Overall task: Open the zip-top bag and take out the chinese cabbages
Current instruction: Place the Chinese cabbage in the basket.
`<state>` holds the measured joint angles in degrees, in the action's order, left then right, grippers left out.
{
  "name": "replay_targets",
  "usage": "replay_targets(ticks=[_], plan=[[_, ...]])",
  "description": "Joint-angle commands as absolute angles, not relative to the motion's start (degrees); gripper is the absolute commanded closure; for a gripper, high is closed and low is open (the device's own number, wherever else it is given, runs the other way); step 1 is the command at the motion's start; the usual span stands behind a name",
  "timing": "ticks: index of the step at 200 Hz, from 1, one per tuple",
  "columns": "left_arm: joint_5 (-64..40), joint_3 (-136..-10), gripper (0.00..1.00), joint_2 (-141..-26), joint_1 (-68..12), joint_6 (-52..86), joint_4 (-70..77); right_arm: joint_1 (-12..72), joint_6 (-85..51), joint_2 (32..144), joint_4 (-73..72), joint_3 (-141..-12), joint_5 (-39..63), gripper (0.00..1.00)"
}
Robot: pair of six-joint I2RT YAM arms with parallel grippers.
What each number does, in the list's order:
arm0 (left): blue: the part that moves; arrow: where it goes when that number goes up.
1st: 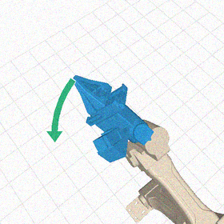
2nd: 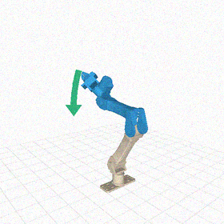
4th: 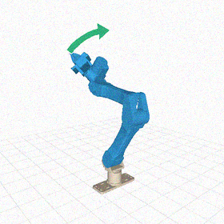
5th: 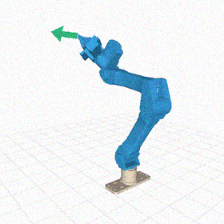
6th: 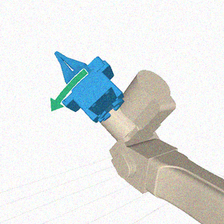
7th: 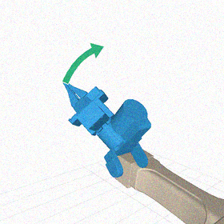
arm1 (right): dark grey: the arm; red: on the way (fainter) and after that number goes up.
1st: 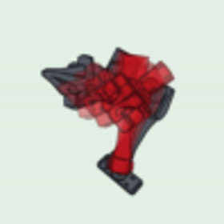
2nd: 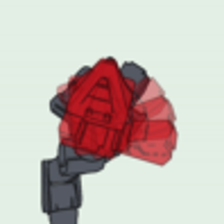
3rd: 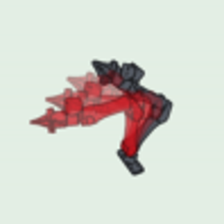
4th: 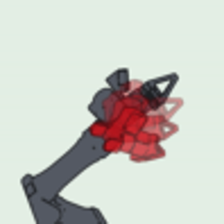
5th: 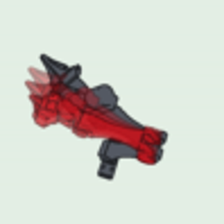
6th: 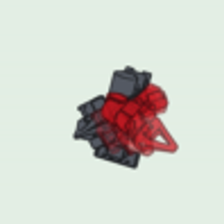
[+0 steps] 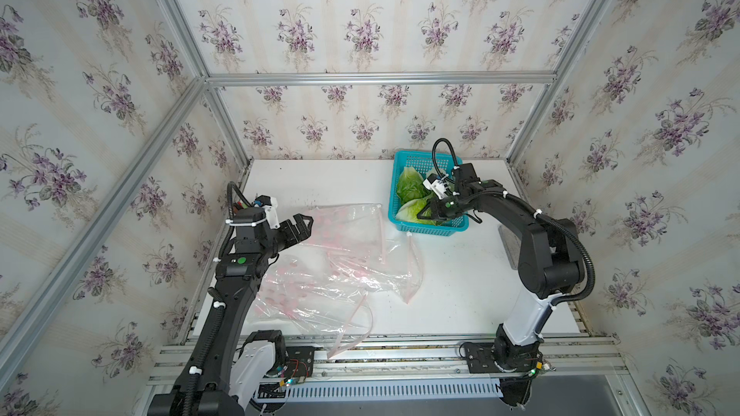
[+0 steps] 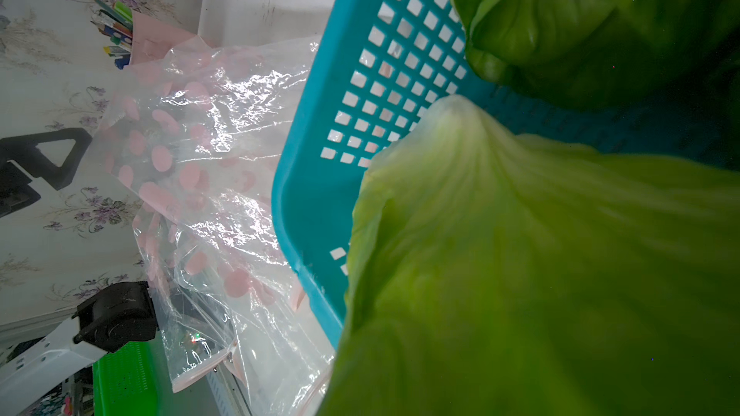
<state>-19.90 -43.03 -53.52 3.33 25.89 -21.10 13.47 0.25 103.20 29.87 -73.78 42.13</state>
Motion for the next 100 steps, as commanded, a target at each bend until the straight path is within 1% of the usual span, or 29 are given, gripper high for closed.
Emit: replay_targets(ticks=[1,22,52,85,100], plan=[[-20.69,-42.47,0.01,-53.46,3.26,25.83,-20.9,13.54,0.35,100.86,16.16,-68.6,45.63,0.89],[-20.55,-41.93,0.01,-52.82,3.08,26.08,-20.91,13.41,0.23,99.5,12.78,-66.02,42.96,0.79],[-19.52,-41.35,0.01,-52.05,2.85,26.72,-20.92,13.32,1.6,100.45,16.1,-66.97,37.18,0.64],[-19.27,-41.22,0.01,-52.21,2.81,26.89,-21.07,13.27,1.55,99.77,19.23,-67.27,33.81,0.51],[-19.24,-41.39,0.01,-52.39,2.75,26.76,-21.26,13.32,0.6,98.85,21.02,-67.74,31.24,0.49]])
